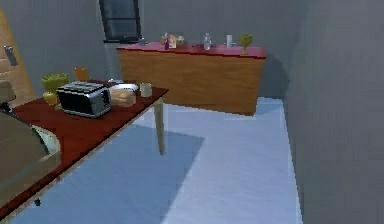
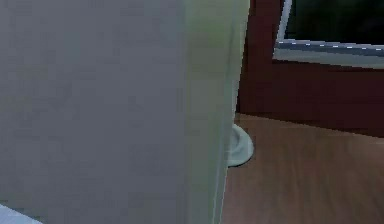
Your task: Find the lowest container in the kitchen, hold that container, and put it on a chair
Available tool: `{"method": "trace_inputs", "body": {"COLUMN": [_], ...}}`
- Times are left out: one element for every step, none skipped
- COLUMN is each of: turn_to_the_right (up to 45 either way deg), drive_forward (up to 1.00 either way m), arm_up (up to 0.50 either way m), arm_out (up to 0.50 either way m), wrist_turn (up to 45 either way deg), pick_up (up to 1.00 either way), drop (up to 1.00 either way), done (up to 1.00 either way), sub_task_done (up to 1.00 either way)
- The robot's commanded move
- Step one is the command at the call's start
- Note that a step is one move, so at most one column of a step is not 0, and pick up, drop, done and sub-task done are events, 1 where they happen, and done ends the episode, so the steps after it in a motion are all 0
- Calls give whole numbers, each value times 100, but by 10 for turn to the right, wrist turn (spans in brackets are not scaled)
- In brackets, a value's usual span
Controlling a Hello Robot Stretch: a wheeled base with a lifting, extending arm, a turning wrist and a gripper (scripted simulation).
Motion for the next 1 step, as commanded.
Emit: {"method": "trace_inputs", "body": {"turn_to_the_right": [90], "drive_forward": [0], "arm_up": [0], "arm_out": [0], "wrist_turn": [0], "pick_up": [0], "drop": [0], "done": [0], "sub_task_done": [0]}}
